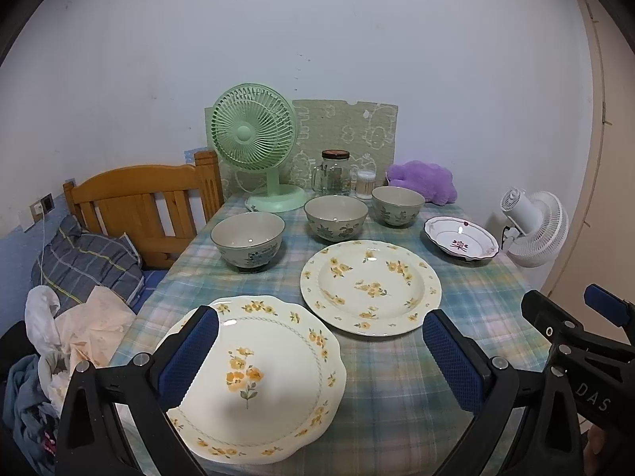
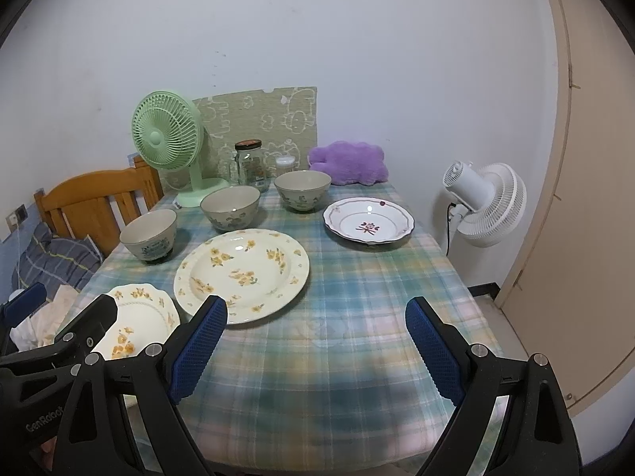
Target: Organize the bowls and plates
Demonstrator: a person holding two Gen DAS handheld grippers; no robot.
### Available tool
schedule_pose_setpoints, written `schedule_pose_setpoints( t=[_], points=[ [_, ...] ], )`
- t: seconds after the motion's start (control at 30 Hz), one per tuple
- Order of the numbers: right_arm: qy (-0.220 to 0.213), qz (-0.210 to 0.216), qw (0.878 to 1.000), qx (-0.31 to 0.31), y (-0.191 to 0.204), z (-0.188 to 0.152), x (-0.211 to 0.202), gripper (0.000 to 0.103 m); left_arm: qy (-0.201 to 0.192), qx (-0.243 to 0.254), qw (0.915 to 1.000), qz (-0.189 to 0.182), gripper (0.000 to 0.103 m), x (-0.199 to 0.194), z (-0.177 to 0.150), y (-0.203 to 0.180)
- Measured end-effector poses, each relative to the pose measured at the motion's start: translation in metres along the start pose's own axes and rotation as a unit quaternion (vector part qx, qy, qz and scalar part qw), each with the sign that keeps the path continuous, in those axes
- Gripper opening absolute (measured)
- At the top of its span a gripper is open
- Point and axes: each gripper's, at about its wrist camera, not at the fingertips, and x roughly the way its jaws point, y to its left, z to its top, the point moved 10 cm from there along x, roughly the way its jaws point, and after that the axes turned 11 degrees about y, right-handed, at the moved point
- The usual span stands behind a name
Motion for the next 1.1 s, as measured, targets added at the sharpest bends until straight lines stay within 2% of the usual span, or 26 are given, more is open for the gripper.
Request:
schedule_pose_setpoints(
  t=[0.43, 1.1],
  points=[
    [0.003, 0.002, 1.000, 0.002, 0.004, 0.001, 0.003, 0.093, 0.004, 0.003, 1.0000, 0.003, 0.103, 0.004, 0.000, 0.005],
    [0.030, -0.005, 0.999, 0.012, 0.043, 0.010, 0.015, 0.093, 0.021, 0.003, 0.9998, -0.004, 0.102, 0.019, 0.017, 0.047]
  ],
)
